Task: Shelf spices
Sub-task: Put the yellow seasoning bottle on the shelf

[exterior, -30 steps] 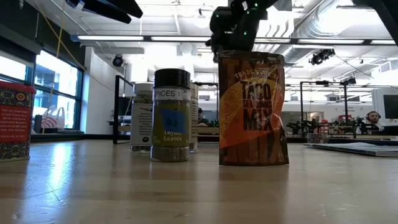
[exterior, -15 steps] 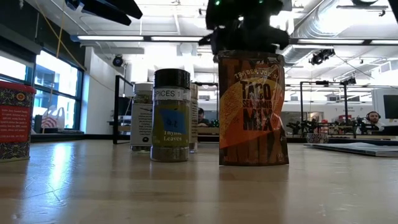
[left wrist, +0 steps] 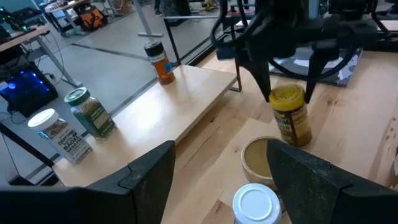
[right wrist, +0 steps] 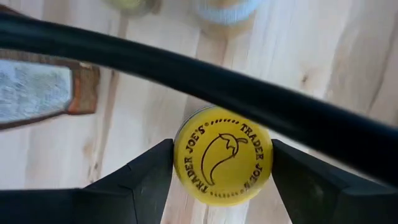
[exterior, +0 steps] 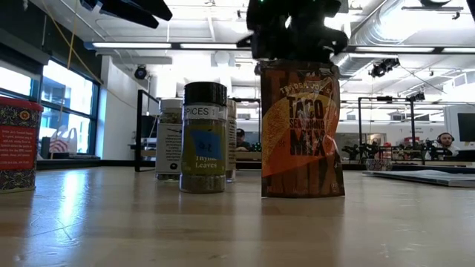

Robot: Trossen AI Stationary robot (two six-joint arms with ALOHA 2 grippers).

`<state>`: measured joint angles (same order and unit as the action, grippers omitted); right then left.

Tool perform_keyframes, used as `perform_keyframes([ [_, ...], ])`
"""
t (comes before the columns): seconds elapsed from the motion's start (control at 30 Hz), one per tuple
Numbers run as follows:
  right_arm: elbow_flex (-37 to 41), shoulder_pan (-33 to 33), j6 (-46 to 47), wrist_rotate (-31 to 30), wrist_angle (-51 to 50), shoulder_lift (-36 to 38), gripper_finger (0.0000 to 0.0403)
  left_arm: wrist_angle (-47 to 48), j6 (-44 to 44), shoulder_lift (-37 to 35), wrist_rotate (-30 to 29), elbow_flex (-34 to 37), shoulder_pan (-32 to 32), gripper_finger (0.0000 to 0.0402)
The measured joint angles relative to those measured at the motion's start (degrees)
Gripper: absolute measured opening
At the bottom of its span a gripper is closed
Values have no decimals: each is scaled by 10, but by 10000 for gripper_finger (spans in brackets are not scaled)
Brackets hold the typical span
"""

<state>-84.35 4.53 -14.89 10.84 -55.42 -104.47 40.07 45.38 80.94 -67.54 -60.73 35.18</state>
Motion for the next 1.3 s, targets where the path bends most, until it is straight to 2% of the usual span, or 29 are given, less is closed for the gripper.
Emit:
perform_keyframes([
  [0.3,-91,-1,-12,-18,-72,2,254,-1,0,0,5,0,0,248],
  [0.47,-87,-25,-88,-18,-129,18,254,-1,0,0,7,0,1,248],
  [0.57,-41,-35,-93,-16,-121,59,254,-1,0,0,10,0,1,248],
  [0.67,48,-34,-43,-57,-71,124,254,-4,0,11,4,0,1,248],
  [0.77,168,-33,23,-74,39,199,254,-26,-23,36,4,0,-1,248],
  [0.83,250,-38,71,-73,130,236,254,-73,-59,61,9,0,-9,248],
  [0.93,356,-49,143,-73,264,269,254,-190,-179,95,86,0,-43,248],
  [1.1,469,-77,191,-76,459,269,254,-449,-386,140,312,0,-130,248],
  [1.17,491,-88,193,-105,510,268,254,-504,-416,150,391,0,-166,248],
  [1.3,513,-98,204,-193,555,268,254,-522,-427,168,522,0,-229,248],
])
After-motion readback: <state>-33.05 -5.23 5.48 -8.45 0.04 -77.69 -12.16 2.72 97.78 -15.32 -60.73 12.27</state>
